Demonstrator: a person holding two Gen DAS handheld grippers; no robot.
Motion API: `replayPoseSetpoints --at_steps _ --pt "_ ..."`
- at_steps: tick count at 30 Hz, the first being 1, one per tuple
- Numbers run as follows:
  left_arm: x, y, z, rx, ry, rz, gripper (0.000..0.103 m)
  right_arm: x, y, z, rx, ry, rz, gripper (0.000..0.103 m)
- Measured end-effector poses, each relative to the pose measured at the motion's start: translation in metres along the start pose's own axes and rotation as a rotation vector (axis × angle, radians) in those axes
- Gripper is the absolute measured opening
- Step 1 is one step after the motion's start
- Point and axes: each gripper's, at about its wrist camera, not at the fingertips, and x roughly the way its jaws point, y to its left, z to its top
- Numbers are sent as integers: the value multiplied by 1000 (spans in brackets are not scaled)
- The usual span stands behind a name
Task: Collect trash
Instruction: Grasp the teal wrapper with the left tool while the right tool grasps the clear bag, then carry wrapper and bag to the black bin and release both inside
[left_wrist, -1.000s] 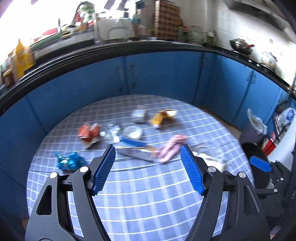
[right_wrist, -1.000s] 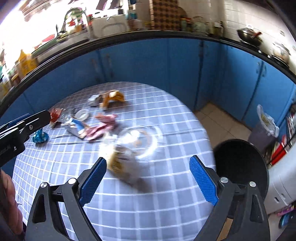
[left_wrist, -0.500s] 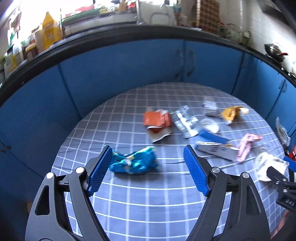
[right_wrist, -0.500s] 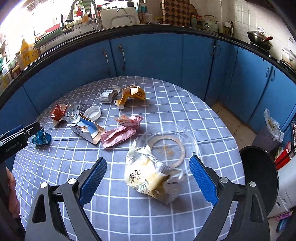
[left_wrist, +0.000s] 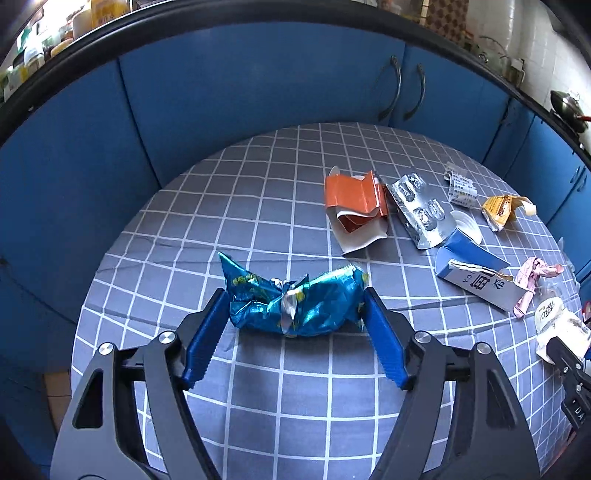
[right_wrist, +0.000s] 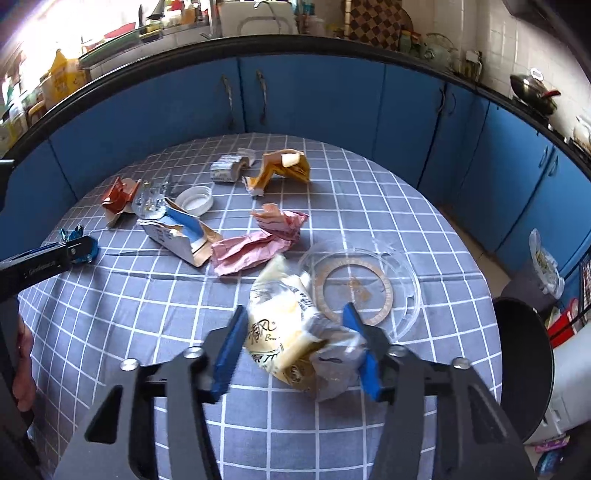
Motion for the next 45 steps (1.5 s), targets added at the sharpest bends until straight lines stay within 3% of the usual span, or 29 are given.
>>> replayPoseSetpoints --at_steps 1,7,26,45 --pt "-1 0 0 -3 0 -3 69 -1 0 0 -1 0 5 37" --pt "-14 -4 -5 0 -25 -23 66 -8 -3 -2 12 -5 27 32" --pt "-84 -29 -32 76 -94 -58 65 -60 -28 -14 47 -72 -10 31" --pt "-129 -111 -67 274 -133 -137 65 -102 -78 -42 86 -118 -78 31"
